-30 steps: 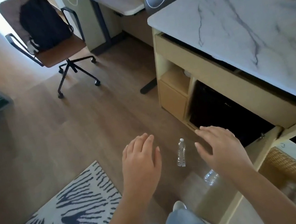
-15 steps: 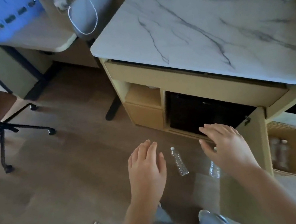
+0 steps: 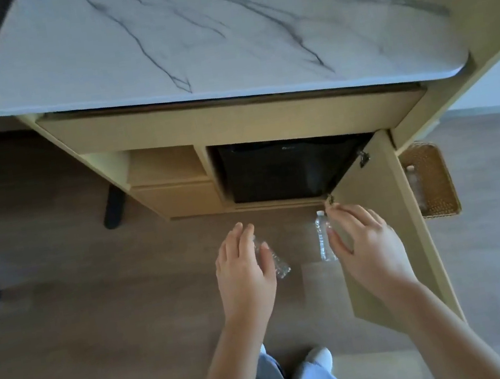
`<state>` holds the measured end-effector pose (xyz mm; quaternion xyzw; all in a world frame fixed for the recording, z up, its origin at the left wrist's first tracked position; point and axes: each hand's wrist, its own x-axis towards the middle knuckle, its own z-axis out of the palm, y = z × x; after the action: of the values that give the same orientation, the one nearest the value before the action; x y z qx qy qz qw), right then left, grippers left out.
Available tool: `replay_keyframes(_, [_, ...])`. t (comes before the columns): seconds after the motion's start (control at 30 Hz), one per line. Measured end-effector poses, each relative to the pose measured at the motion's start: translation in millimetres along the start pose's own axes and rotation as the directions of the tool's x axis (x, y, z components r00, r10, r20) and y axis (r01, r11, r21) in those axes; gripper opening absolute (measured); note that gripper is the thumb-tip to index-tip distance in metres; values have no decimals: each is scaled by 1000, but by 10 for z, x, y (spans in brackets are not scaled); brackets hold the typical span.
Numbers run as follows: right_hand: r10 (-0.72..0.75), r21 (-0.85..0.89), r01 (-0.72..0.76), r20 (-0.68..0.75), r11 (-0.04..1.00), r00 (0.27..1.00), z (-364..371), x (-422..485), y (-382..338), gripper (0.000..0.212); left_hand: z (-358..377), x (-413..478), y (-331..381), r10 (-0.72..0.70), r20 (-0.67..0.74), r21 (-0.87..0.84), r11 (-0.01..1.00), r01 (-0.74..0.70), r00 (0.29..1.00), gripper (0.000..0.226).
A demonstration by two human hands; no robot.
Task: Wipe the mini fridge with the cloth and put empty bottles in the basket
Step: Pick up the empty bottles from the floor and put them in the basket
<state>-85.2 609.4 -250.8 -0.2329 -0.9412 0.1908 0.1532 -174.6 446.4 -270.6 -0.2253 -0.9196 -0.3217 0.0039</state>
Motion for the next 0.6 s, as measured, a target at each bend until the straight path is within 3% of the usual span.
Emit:
replay_keyframes(0.13, [63, -6, -63, -10, 998, 998, 441, -21, 406, 29, 558, 64, -113, -1, 28, -2, 1000, 1, 1000, 39])
replay_keyframes(0.3, [167, -25, -166, 18, 986, 986, 1207, -157, 941, 37, 1361, 7, -505, -47, 96, 37, 998, 44, 994, 42])
replay_keyframes(0.6, [310, 27, -311, 45, 950, 950, 2951, -656, 1982, 38, 2908, -252, -1410, -220, 198, 21, 975, 221, 955, 59])
